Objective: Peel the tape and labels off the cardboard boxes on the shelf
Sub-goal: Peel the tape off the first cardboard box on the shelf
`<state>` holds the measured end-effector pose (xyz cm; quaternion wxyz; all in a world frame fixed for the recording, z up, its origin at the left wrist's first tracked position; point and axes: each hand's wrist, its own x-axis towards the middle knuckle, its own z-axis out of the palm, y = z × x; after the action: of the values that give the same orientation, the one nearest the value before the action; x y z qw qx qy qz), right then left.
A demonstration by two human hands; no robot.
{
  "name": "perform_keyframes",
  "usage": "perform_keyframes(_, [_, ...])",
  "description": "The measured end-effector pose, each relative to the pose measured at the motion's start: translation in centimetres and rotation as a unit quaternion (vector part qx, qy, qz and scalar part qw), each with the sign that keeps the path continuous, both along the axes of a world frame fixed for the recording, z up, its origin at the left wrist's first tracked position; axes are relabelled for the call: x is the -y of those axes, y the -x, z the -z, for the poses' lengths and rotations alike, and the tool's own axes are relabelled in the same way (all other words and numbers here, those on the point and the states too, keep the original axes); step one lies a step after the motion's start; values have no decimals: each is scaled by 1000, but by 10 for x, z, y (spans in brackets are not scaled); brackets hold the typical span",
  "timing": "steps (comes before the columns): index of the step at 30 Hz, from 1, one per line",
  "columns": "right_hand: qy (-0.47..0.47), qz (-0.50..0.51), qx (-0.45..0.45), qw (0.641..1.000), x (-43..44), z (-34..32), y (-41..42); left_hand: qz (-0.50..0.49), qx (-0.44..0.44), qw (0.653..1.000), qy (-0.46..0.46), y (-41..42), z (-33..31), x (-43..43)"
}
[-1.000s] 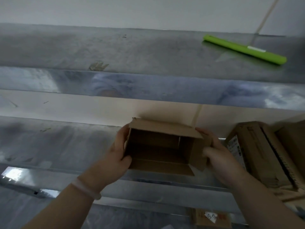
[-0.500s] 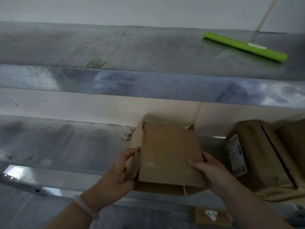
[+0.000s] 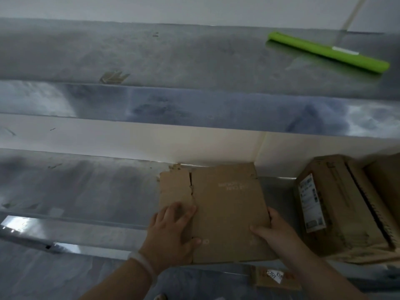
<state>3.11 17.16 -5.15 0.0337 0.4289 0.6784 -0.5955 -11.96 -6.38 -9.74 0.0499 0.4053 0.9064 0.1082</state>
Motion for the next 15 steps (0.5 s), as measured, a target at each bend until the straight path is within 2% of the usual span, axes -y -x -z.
perform_keyframes(5, [-63, -66, 44, 995, 0, 13, -13, 35, 14, 999, -9, 3, 12, 1])
perform_keyframes(8, [-141, -96, 79, 982, 2, 22, -23, 84, 1, 996, 0, 0, 18, -3])
perform_keyframes(10, [-249, -156, 131, 947, 3, 24, -25, 79, -6, 996, 26, -2, 20, -10])
perform_keyframes(12, [-352, -234, 172, 890, 3, 26, -23, 75, -2, 996, 45, -5, 24, -16])
perform_keyframes(15, [-431, -301, 182, 831, 8, 39, -21, 73, -5, 996, 47, -8, 28, -20])
